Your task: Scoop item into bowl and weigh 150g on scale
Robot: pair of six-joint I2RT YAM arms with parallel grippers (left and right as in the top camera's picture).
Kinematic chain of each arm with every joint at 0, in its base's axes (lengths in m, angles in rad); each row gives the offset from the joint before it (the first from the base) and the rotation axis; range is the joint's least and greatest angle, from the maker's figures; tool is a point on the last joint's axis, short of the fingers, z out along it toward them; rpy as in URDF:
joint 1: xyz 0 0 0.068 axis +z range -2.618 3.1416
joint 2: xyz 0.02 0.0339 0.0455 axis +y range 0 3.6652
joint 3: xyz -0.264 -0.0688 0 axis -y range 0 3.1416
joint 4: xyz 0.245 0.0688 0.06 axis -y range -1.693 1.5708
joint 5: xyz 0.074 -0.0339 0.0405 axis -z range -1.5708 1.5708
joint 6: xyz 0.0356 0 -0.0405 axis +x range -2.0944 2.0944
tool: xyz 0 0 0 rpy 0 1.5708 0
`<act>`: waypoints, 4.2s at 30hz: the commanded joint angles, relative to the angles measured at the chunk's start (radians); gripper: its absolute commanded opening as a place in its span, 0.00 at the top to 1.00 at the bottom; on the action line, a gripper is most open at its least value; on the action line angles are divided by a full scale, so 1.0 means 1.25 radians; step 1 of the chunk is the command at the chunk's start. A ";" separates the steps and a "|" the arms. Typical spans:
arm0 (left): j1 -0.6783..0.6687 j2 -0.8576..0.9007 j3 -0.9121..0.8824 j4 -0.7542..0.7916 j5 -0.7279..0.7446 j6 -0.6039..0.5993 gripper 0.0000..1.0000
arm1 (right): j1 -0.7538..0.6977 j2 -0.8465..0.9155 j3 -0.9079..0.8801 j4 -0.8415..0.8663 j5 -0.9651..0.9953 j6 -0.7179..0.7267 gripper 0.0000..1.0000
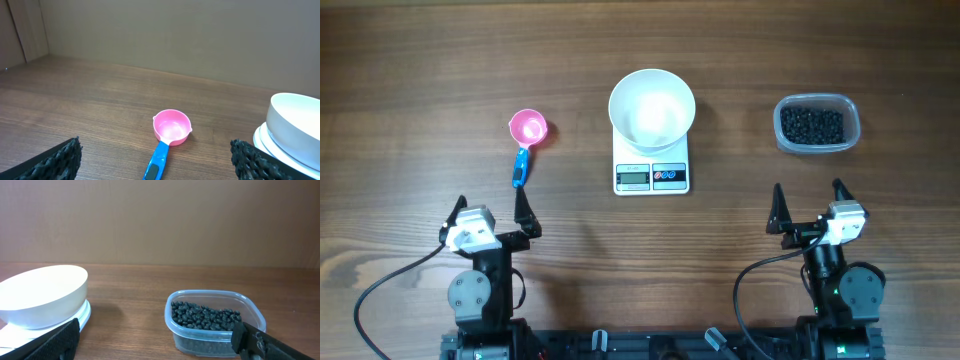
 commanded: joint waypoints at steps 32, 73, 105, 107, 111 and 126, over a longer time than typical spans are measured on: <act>0.005 -0.007 -0.002 -0.002 0.005 0.012 0.00 | 0.003 -0.005 0.000 0.001 -0.004 -0.008 0.00; 0.005 -0.007 -0.002 -0.002 0.005 0.012 0.00 | 0.003 -0.005 0.000 0.001 -0.004 -0.008 0.00; 0.005 -0.007 -0.002 0.000 0.004 0.012 0.00 | 0.003 -0.005 0.000 0.001 -0.004 -0.008 0.00; 0.005 -0.007 -0.002 0.005 0.004 0.012 0.00 | 0.003 -0.005 0.000 0.001 -0.004 -0.008 0.00; 0.005 -0.007 -0.002 0.018 0.004 0.012 0.00 | 0.003 -0.005 0.000 0.001 -0.004 -0.008 0.00; 0.005 0.087 0.364 -0.092 0.125 -0.033 0.00 | 0.003 -0.005 0.000 0.001 -0.004 -0.008 0.00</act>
